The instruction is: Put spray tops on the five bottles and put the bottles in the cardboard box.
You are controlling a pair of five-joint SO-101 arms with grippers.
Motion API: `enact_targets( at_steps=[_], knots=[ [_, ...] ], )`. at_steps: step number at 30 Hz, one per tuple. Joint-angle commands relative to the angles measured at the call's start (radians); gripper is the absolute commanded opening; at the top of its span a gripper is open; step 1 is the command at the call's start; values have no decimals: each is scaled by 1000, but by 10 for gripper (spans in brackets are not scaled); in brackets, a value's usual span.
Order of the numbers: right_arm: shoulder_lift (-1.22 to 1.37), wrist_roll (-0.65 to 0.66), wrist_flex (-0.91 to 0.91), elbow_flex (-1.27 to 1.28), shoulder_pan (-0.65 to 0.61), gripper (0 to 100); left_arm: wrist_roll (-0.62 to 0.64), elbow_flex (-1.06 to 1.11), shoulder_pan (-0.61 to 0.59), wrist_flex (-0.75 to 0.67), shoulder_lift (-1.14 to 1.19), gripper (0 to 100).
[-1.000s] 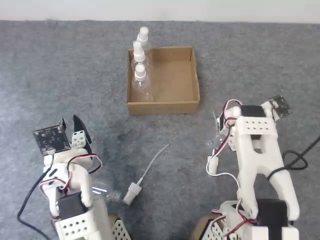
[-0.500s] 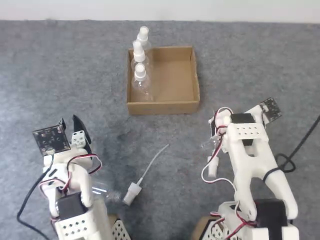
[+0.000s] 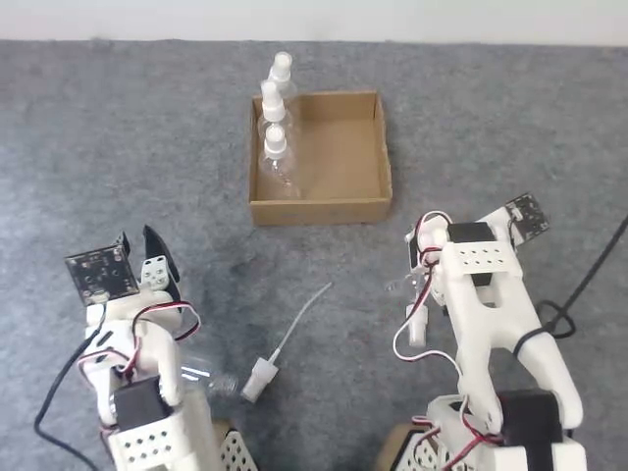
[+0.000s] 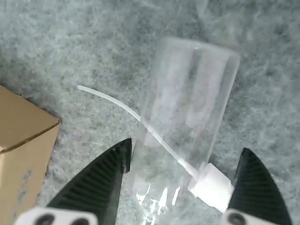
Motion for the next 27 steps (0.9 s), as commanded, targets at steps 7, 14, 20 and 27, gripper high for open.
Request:
enact_targets(
  at_steps=[7, 14, 20, 27],
  knots=[
    [-62, -12, -7, -14, -4, 304, -8, -12, -5, -26, -12, 102],
    [-62, -12, -7, -52, -12, 304, -8, -10, -5, -28, -12, 102],
    [-62, -12, 19, -92, -13, 303, -8, -10, -5, -28, -12, 102],
    [-62, -12, 298, -285, -15, 303, -8, -10, -3, -28, -12, 102]
  ],
)
